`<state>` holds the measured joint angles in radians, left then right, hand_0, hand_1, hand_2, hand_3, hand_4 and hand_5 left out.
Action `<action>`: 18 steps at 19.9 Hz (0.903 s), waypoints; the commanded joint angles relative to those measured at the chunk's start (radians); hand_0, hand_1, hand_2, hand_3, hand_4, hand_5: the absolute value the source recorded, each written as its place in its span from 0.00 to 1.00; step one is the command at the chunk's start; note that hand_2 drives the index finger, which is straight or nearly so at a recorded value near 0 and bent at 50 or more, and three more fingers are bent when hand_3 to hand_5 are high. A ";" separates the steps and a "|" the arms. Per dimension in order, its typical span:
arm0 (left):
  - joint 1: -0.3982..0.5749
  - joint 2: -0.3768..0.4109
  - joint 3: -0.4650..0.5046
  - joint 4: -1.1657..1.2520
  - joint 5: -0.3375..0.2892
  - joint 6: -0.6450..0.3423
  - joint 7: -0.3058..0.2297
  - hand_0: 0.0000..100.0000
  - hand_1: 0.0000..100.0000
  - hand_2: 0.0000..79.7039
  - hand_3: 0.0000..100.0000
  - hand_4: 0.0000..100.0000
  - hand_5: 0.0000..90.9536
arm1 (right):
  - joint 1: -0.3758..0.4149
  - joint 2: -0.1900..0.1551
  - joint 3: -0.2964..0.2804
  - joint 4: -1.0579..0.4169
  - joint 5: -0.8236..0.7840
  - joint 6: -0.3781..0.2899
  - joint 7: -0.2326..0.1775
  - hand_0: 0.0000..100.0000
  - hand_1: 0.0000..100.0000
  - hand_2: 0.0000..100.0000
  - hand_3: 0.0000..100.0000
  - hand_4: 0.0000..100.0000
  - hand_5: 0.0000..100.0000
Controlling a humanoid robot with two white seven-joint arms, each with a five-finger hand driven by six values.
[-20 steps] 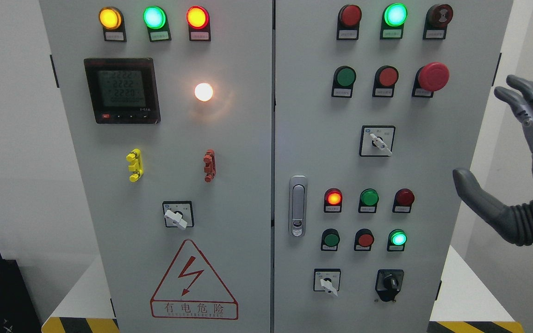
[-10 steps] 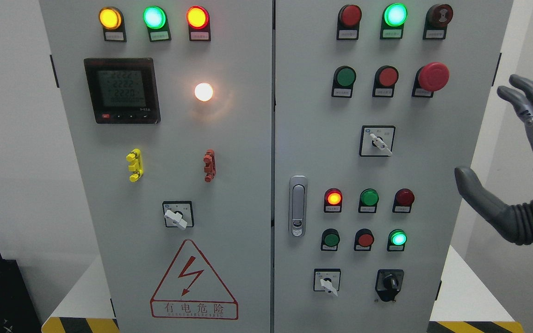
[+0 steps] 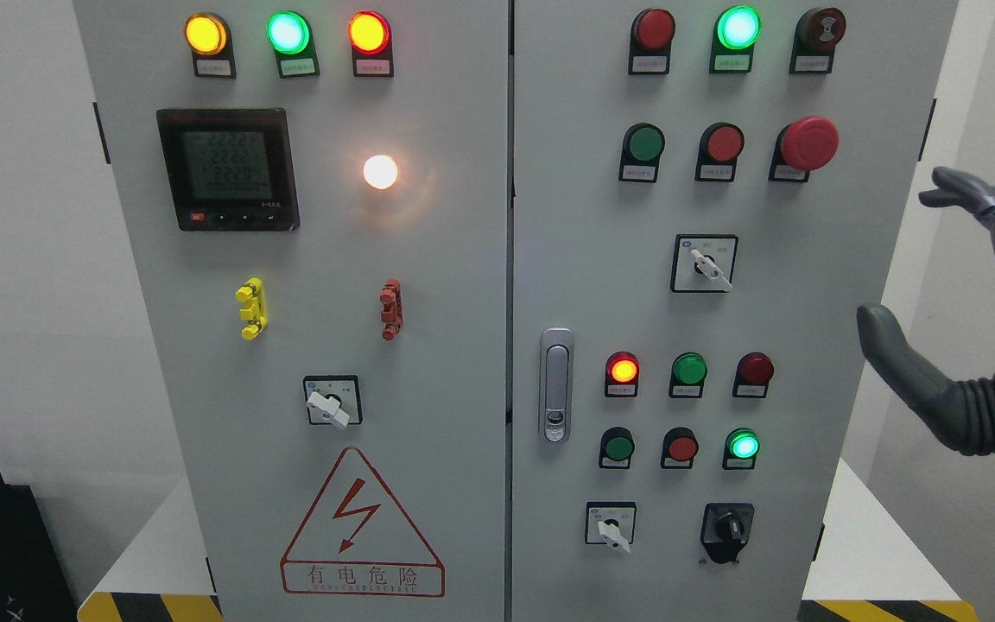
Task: Rotate and turn off gray switch
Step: 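Move the right hand toward the upper gray rotary switch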
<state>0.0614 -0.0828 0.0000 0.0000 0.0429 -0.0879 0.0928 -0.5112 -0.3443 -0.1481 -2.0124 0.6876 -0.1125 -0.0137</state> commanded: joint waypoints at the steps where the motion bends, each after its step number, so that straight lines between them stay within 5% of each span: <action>1: 0.000 0.000 -0.002 0.014 0.000 0.000 0.001 0.12 0.39 0.00 0.00 0.00 0.00 | 0.000 0.057 0.013 0.035 0.001 0.005 0.003 0.32 0.28 0.22 0.59 0.56 0.69; 4: 0.000 0.000 -0.002 0.014 0.000 0.000 -0.001 0.12 0.39 0.00 0.00 0.00 0.00 | 0.007 0.071 0.033 0.050 0.004 0.025 0.005 0.35 0.28 0.26 0.61 0.60 0.72; 7: 0.000 0.000 -0.002 0.014 0.000 0.000 0.001 0.12 0.39 0.00 0.00 0.00 0.00 | 0.002 0.116 0.061 0.058 0.007 0.106 0.009 0.29 0.30 0.30 0.61 0.60 0.72; 11: 0.000 0.000 -0.002 0.015 0.000 0.000 -0.001 0.12 0.39 0.00 0.00 0.00 0.00 | -0.003 0.134 0.068 0.093 0.049 0.123 0.000 0.24 0.32 0.35 0.62 0.61 0.72; 15: 0.000 0.000 -0.002 0.015 0.000 0.000 -0.001 0.12 0.39 0.00 0.00 0.00 0.00 | -0.061 0.232 0.116 0.100 0.114 0.215 0.003 0.19 0.33 0.41 0.66 0.65 0.76; 18: 0.000 0.000 -0.002 0.014 0.000 0.000 -0.001 0.12 0.39 0.00 0.00 0.00 0.00 | -0.084 0.269 0.139 0.103 0.138 0.254 0.003 0.16 0.34 0.44 0.69 0.70 0.81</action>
<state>0.0614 -0.0828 0.0000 0.0000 0.0430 -0.0879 0.0882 -0.5522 -0.2060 -0.0754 -1.9445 0.7727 0.1050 -0.0095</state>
